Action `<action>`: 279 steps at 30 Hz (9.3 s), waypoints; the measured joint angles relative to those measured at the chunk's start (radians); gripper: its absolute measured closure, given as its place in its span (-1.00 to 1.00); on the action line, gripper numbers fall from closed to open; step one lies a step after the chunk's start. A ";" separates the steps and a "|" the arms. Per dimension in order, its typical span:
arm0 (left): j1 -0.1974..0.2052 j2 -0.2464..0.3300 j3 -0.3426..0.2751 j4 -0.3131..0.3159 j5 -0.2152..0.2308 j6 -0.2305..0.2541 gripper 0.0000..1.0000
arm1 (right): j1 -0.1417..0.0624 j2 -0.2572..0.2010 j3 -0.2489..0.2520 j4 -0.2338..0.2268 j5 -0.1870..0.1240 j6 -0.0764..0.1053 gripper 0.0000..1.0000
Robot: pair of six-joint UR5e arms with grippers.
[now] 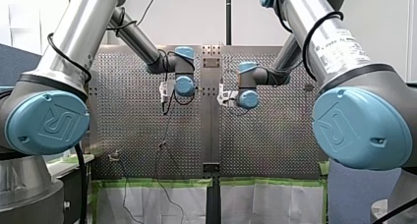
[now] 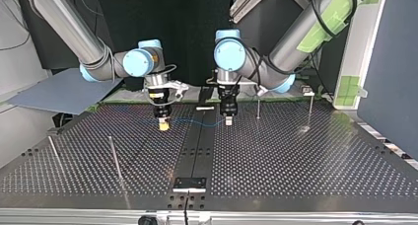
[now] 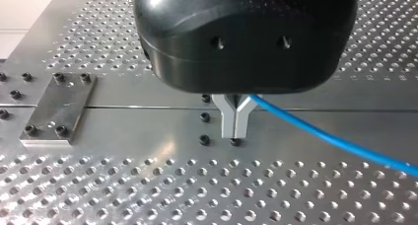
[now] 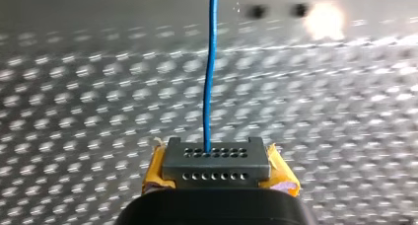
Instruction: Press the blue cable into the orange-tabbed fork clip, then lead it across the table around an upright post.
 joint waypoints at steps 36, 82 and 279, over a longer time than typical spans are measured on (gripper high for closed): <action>-0.025 0.018 0.205 -0.132 -0.016 -0.030 1.00 | -0.019 -0.351 -0.055 0.098 0.013 0.005 1.00; -0.113 -0.080 0.554 -0.295 0.090 -0.090 1.00 | -0.187 -0.408 -0.055 0.205 0.085 0.002 1.00; -0.197 -0.371 0.790 -0.430 0.017 -0.094 -1.00 | -0.474 0.463 0.087 -0.202 0.100 0.025 1.00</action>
